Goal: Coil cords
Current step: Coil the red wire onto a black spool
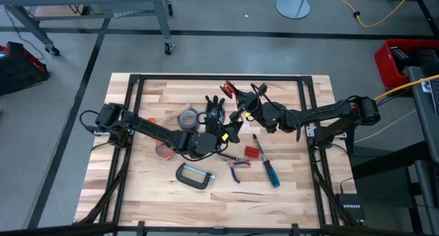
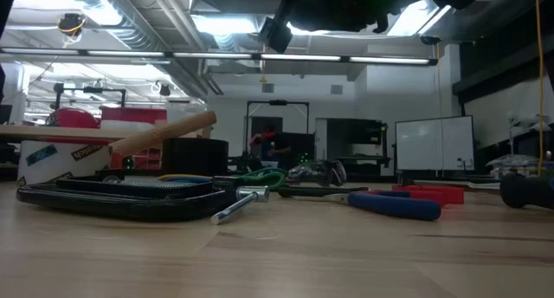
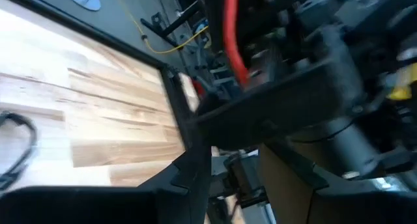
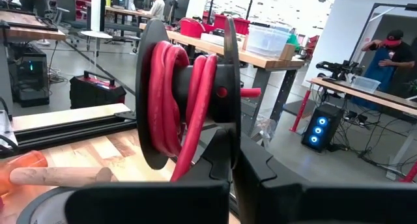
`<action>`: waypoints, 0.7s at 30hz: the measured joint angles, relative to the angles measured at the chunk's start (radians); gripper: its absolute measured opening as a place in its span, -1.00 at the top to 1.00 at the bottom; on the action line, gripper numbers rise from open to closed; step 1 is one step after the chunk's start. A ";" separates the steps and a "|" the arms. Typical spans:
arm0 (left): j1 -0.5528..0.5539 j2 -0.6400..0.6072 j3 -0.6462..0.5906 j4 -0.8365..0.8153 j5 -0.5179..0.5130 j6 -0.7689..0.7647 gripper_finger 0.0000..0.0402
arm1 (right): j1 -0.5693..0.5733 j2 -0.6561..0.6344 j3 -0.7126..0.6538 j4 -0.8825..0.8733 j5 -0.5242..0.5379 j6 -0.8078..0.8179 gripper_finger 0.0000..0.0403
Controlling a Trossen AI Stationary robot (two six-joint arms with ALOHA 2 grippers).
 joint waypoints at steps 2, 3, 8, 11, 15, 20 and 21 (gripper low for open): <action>-0.006 0.000 0.000 0.029 0.003 0.020 0.41 | 0.000 0.000 0.000 0.000 0.000 0.003 1.00; -0.009 0.000 0.000 0.030 0.003 0.022 0.41 | 0.000 0.000 0.000 0.000 0.000 0.002 1.00; -0.019 0.000 0.000 0.029 0.003 0.017 0.41 | 0.000 0.000 0.000 -0.001 -0.006 0.001 1.00; -0.021 0.000 0.000 0.028 0.003 0.016 0.41 | 0.000 0.000 0.000 -0.004 -0.008 0.001 1.00; -0.028 0.000 0.000 0.038 0.003 0.014 0.41 | 0.000 0.000 0.000 -0.003 -0.008 0.001 1.00; -0.020 0.000 0.001 0.083 0.003 0.073 0.41 | 0.000 0.000 0.000 -0.002 -0.009 0.001 1.00; -0.016 0.000 0.001 0.082 0.003 0.074 0.41 | 0.000 0.000 0.000 -0.002 -0.009 0.001 1.00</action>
